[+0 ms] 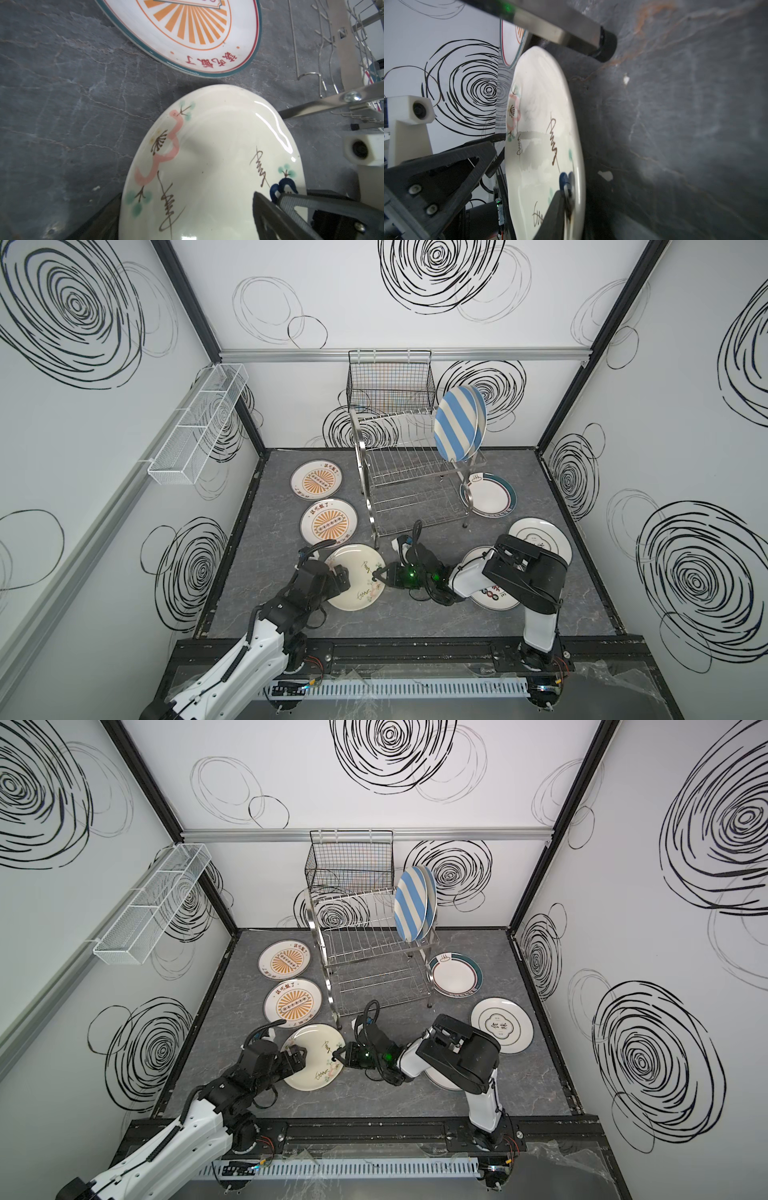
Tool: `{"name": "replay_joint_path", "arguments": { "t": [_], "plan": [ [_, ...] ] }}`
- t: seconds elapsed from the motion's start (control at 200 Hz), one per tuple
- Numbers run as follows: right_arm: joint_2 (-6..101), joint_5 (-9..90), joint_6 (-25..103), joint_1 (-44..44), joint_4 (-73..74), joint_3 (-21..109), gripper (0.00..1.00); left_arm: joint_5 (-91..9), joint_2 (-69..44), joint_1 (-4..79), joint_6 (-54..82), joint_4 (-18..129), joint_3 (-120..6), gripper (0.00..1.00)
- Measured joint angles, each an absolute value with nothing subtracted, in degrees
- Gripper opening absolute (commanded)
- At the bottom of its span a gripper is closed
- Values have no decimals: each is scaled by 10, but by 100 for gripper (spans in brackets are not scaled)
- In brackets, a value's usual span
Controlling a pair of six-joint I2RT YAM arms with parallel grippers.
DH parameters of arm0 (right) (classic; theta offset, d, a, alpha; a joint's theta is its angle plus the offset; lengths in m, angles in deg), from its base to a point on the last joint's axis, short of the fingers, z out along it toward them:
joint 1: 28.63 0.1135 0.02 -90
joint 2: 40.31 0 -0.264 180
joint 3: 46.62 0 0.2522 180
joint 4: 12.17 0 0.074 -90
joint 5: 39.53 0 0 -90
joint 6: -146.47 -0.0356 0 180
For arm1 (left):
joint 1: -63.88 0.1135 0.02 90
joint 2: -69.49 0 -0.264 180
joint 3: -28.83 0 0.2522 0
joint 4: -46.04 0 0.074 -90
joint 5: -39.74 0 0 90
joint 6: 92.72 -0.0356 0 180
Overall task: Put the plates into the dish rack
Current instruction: 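Lift the cream floral plate upright with the right gripper while the left gripper releases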
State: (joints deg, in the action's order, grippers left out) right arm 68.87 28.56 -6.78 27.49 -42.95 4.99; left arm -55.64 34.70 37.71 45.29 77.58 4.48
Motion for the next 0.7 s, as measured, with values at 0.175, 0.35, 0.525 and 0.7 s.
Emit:
{"name": "replay_joint_path", "arguments": {
  "t": [0.175,0.35,0.525,0.7],
  "plan": [
    [678,288,-84,274,-422,50,6,-561,347,367,453,782,45,96],
    [654,294,-82,274,-403,46,0,-561,347,355,455,790,44,96],
    [606,301,-72,272,-362,21,0,-556,332,341,458,801,20,96],
    [534,309,-49,264,-297,-10,0,-554,312,336,453,812,-47,96]
  ]
}}
